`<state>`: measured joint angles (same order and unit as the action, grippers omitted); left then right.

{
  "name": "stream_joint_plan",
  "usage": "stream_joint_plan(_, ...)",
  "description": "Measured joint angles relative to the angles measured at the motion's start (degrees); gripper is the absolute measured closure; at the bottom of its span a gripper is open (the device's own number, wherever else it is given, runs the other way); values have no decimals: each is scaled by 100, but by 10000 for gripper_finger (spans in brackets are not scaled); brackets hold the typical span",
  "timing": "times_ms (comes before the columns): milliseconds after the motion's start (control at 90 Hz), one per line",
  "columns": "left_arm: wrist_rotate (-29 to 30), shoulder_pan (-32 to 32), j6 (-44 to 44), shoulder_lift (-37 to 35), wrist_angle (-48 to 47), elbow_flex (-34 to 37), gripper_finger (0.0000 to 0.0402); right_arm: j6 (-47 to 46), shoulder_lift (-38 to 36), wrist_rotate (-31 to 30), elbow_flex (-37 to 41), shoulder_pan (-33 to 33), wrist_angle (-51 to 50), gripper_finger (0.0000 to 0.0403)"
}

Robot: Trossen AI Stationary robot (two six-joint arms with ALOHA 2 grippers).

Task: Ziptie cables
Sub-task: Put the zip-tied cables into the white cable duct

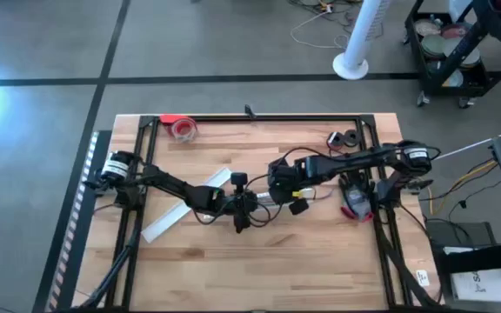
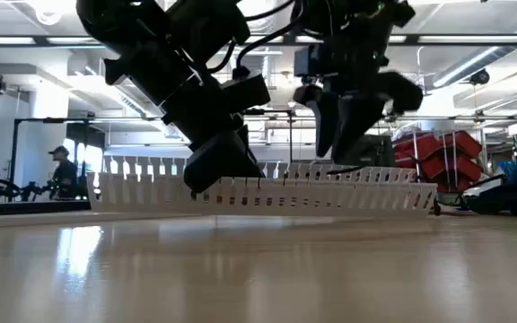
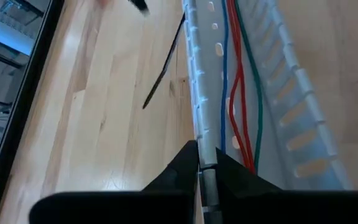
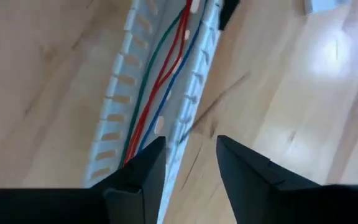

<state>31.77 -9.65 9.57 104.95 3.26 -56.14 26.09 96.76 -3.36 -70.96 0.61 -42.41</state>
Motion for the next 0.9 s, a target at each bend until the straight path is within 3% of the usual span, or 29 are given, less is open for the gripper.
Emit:
stream_joint_plan(233, 58, 2, 285, 0, 24, -2, 402, -1641, 71, 725, -216, 412, 500, 227)
stream_joint_plan(389, 72, 2, 343, -2, 22, -2, 402, -1916, 345, 1229, -205, 739, 857, 228)
stream_joint_plan(467, 73, 2, 343, -2, 22, -7, 402, -1974, 545, 1540, -205, 849, 956, 234)
stream_joint_plan(711, 79, 2, 336, -2, 20, -7, 402, -2505, 1043, 1612, -216, 1115, 963, 265)
stream_joint_plan(900, 72, -4, 330, -2, 15, -7, 402, -2616, 1094, 1756, -223, 1103, 1023, 319)
